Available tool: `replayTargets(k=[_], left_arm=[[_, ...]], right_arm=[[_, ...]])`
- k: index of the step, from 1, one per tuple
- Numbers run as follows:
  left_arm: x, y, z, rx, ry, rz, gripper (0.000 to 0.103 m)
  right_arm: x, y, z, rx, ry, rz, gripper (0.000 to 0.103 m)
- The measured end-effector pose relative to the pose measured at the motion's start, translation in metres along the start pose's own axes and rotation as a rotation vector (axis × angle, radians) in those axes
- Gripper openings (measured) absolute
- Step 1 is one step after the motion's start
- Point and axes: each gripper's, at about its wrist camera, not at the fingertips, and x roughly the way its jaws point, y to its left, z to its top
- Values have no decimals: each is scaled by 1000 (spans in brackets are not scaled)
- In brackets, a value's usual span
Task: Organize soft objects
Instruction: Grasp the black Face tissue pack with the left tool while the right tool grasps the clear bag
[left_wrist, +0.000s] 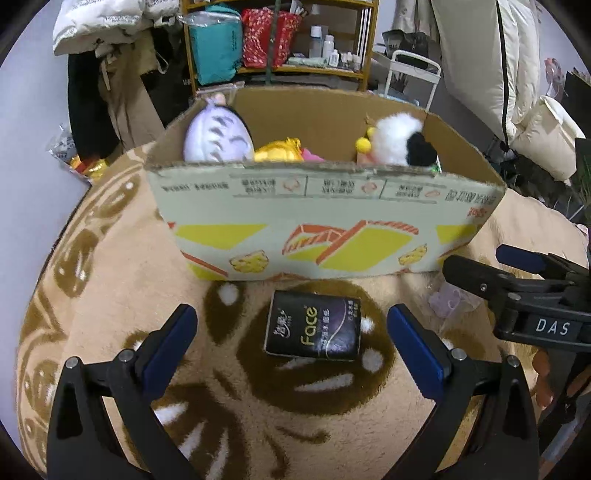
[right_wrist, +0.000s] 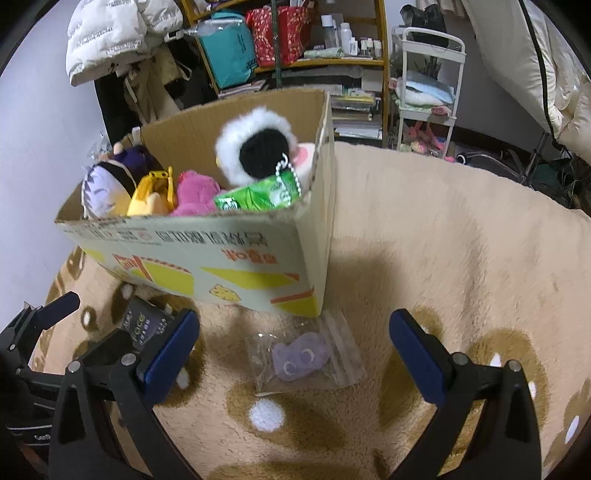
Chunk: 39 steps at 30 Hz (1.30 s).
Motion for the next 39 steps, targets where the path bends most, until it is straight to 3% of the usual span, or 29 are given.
replayTargets(k=[15,25,35,39], left_arm=[[30,-3,-10,-3,104,-50,101],[42,1,-15,-18,135,-25,101],[52,13,-12,-62,164,-17,101],[50,16,-10,-49,160,-4,97]], right_arm=[[43,-8,-13,-18,129,-21,103],[48,-9,-15,-34,137,-18,103],[60,1,-22,-102,150,-79,103],[58,5,-25,-133,144,-107,97]])
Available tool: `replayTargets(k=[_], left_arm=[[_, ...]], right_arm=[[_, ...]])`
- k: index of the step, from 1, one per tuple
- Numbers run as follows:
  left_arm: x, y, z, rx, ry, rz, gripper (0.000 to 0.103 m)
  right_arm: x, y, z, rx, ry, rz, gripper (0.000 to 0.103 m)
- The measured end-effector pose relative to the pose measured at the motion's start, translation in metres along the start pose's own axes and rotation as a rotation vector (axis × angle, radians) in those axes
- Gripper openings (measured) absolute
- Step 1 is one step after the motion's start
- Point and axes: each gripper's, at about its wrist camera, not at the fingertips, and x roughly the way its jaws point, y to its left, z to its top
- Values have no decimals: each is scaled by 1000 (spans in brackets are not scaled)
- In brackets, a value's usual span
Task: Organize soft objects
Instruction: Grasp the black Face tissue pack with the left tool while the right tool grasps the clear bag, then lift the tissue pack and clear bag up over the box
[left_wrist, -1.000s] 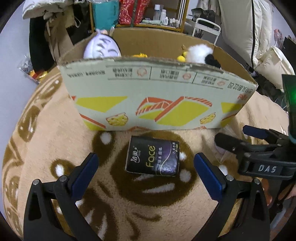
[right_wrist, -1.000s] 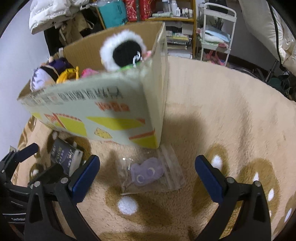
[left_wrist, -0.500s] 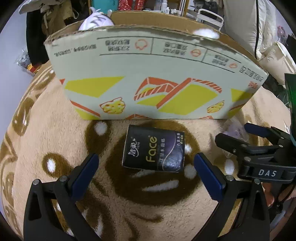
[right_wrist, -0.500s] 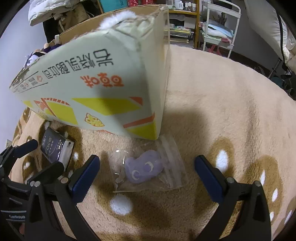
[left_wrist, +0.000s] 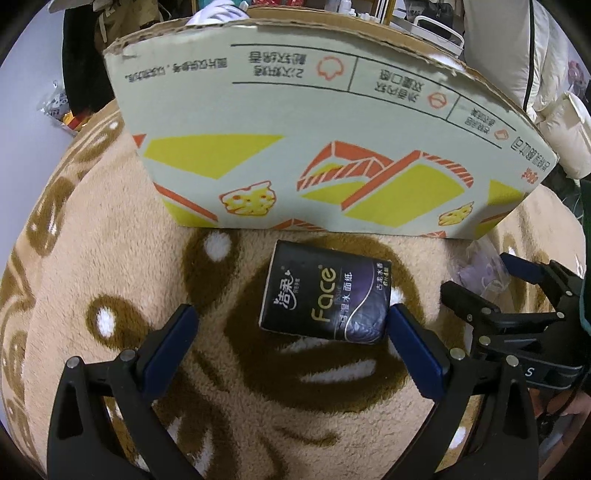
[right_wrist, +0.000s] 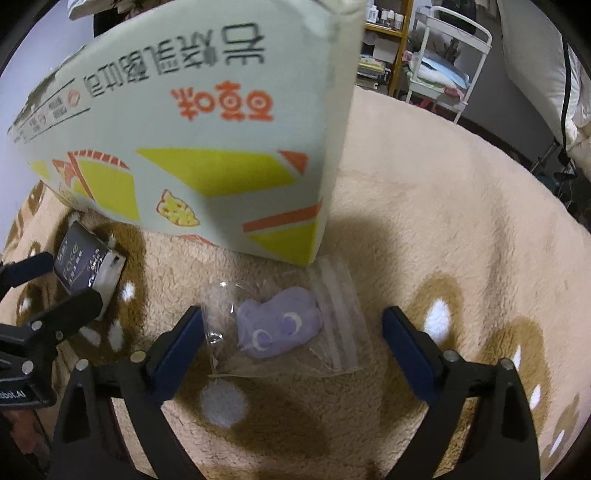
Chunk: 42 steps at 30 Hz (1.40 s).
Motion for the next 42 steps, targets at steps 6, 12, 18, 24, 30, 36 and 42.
replayTargets(k=[6,12,18,24,30,36,42], left_arm=[[3,-5,0,2,5,14,74],[1,5,1,-43,-3,-10,64],[-1,12,-1,-45,-7,-5,64],[-10,22,-5,-77,-25,-13,64],[-27,23,-10,-61,-80,46,64],[-54,28,-14,-84,-142,71,63],[-98,22,-17,-79,-266,81,63]], right_arm=[[-6,15,-6,-48,-12,-40,86],[-11,22,-9,-51,-17,-38,82],[-20,25,-9,-46,-17,-32,80],[-33,18,-6,-54,-14,-4,80],[-56,29,-9,-79,-45,2,80],[-96,33,-20,-75,-115,8,79],[-144,38,-22,-52,-216,52,79]])
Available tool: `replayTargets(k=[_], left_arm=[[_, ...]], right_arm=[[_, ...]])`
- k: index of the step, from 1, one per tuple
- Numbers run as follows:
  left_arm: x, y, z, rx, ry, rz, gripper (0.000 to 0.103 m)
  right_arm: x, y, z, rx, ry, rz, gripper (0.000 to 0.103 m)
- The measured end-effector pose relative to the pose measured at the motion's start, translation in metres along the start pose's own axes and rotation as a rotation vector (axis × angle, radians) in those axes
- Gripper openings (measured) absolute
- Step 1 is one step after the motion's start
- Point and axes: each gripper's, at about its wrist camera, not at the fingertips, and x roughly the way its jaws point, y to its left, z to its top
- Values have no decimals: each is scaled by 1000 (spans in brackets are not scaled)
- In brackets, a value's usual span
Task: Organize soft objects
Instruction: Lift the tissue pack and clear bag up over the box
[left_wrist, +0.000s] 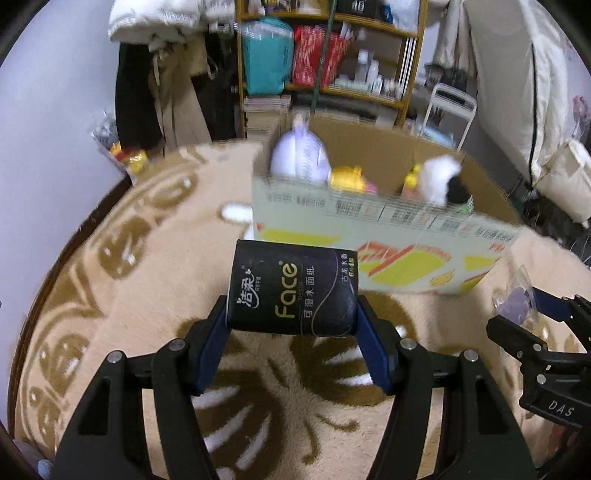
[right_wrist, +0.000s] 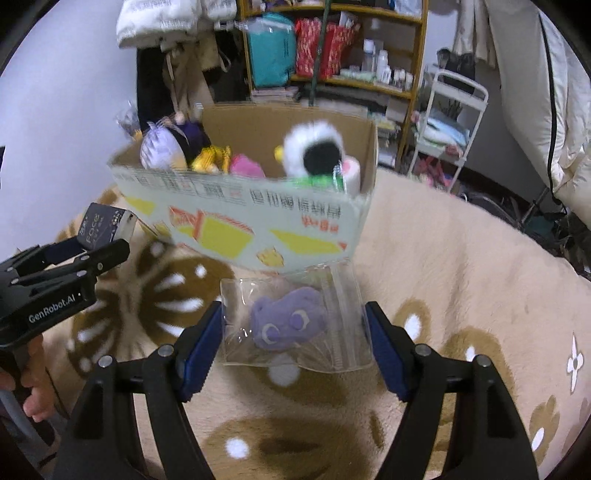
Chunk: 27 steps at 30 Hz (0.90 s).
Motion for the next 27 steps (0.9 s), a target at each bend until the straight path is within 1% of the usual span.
replayTargets(k=[4,6,7,12,15,18,21,23,27], left_arm=[[-36,2,8,16,-96,10,64],[-44,0,17,31,-122,39,64],[-53,1,20,35,-150,55,64],[-75,8,36,11,-207,31,64],[-78,11,48,-12,-214,-5,64],[-78,9,63,-6,-236,-13,64],[-79,1,80,25,-265,-15,64],[-80,-5,91,58,-295,-1,64],[-77,-16,110,95,-323,-26,64]], right_arm=[[-25,1,4,-5,-82,22,79],[-35,-1,12,-1,-129,33,79],[-40,-2,13,2,-145,35,79],[-60,-6,37,3,-237,61,79],[-64,-3,50,-13,-273,64,79],[-67,1,65,-40,-296,51,79],[-74,4,80,-82,-336,41,79],[-76,5,88,-103,-356,31,79],[-68,-1,103,-100,-372,33,79]])
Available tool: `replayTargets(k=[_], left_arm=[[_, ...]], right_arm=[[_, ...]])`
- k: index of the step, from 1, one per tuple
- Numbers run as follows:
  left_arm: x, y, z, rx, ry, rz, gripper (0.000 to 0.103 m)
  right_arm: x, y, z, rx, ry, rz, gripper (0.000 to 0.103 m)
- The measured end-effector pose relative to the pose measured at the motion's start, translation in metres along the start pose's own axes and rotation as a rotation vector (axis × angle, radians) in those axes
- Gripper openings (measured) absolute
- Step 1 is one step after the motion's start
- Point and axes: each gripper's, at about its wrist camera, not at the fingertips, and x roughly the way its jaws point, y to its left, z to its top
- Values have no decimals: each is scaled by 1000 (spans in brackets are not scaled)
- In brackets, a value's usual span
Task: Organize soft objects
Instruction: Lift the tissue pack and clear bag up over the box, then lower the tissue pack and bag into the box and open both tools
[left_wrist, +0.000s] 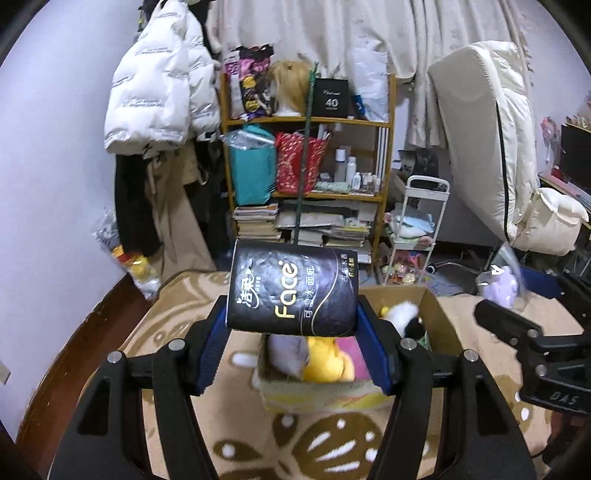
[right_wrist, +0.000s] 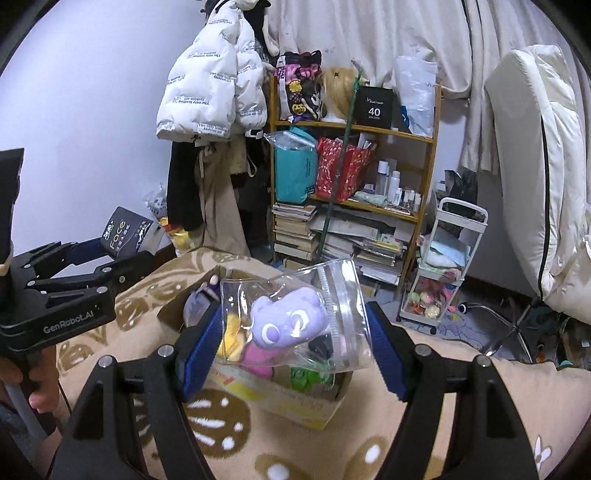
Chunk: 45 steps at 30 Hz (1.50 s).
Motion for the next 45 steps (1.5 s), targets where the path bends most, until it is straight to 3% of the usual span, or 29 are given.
replayTargets(k=[6,14,21,32,34,45], left_arm=[[20,-15,3,39,-5,-10,64],[71,-12,-20,25,99,-13,64],[95,-11,-32,17,136,-15,64],[103,-17,-37,36,153,-49,66],[102,-19,-37,53,146,-21,73],[76,-12,-35,43,111,17,87]], right_arm=[[28,-6,-3,-15,29,-3,79],[60,-14,-27,31,80,35,79],[81,-15,-41,21,75,51,80],[102,-26,-59,82,117,81,81],[104,-29,-61,93,131,76,82],[85,-38,-59,119,117,54,92]])
